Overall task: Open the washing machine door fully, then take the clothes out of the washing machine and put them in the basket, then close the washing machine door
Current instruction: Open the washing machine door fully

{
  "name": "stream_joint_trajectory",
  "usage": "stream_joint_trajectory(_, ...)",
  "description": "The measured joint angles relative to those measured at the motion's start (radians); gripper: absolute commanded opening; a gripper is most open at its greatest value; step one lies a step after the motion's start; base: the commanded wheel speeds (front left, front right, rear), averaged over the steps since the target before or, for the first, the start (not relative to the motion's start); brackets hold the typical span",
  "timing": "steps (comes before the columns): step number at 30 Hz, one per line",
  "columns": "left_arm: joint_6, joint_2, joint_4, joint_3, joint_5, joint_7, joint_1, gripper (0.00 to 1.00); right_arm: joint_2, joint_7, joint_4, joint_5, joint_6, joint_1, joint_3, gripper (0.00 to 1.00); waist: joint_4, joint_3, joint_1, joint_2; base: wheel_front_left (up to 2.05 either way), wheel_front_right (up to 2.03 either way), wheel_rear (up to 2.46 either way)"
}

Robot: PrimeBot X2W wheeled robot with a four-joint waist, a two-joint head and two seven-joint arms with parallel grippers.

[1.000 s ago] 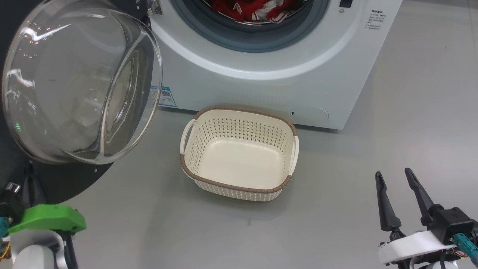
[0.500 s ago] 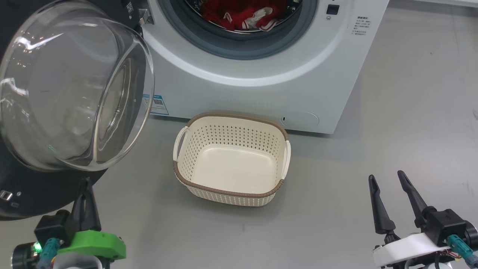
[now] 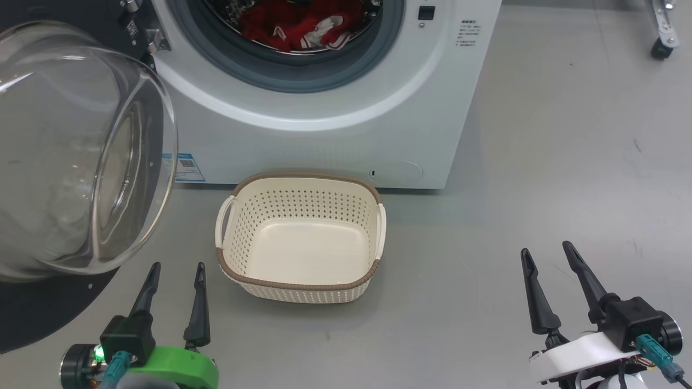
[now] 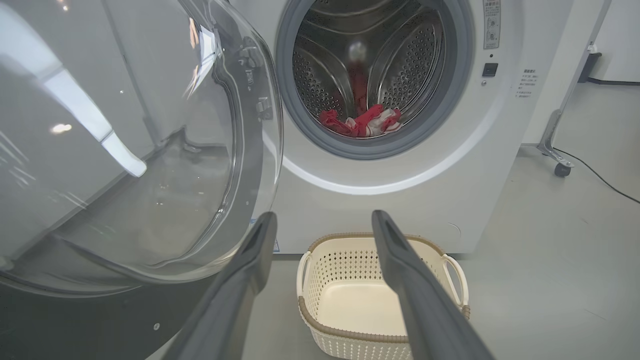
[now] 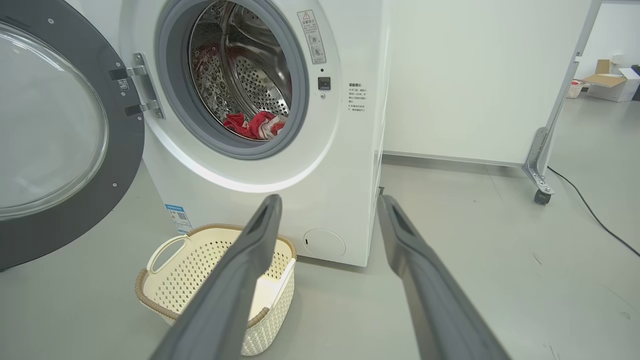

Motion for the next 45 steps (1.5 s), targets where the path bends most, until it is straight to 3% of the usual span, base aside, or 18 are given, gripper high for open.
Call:
stream_joint_trajectory(19, 0.011, 0.001, -0.016, -0.057, 0.000, 0.000, 0.024, 1.00, 0.003, 0.000, 0.007, 0.020, 0.000, 0.002, -0.008, 1.00, -0.159, -0.016, 0.0000, 0.0000, 0.00, 0.00, 0.00)
stream_joint_trajectory(45, 0.045, 0.001, 0.007, -0.099, -0.005, 0.000, 0.026, 1.00, 0.004, 0.000, 0.014, 0.034, 0.000, 0.003, -0.009, 1.00, -0.165, -0.043, 0.0000, 0.0000, 0.00, 0.00, 0.00)
